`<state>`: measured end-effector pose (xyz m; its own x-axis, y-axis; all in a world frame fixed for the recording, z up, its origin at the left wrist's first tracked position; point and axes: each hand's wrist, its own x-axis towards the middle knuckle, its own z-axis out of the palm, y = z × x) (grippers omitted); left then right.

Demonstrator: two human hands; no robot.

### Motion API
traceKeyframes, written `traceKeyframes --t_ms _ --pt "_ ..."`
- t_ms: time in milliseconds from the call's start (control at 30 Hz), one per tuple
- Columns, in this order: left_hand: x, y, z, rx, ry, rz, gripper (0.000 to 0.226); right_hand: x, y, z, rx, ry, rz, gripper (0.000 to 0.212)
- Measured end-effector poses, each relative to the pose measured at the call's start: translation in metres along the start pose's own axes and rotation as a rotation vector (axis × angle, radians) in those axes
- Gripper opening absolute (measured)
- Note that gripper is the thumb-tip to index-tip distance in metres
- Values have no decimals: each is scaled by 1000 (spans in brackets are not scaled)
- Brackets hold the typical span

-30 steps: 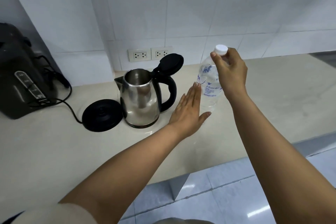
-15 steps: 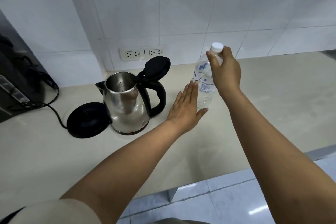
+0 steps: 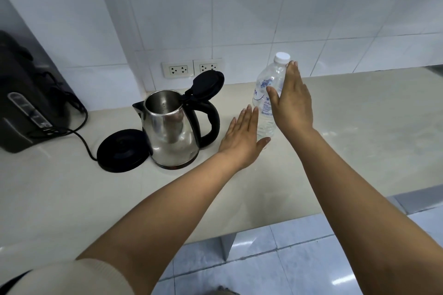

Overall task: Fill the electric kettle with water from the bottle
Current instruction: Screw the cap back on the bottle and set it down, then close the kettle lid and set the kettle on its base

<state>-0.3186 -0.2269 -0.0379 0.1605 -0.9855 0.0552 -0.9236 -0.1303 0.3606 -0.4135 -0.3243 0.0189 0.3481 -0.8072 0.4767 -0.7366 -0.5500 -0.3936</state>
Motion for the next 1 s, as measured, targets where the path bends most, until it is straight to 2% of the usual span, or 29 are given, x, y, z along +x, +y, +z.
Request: traceKeyframes --t_ms 67,167,300,467,700,833,1000 --pt "-9 -2 -2 9 14 -3 77 -12 -3 -3 -61 -2 0 66" --pt "-29 -8 -7 30 34 13 76 -32 -13 -5 -129 82 -17 62" --pt "-59 -22 -14 85 101 59 74 -49 -38 -1 -100 182 -78 58" --pt "-94 -53 -28 136 166 61 72 -60 -73 19 -58 91 -128 60" --pt "-112 -120 -65 222 277 -121 74 -58 -115 47 -1 -44 -73 66" --pt "-106 -162 -87 225 294 -242 74 -54 -134 56 124 -22 -1 72" --pt "-96 -195 -100 155 208 -306 77 -44 -154 62 236 40 -41 69"
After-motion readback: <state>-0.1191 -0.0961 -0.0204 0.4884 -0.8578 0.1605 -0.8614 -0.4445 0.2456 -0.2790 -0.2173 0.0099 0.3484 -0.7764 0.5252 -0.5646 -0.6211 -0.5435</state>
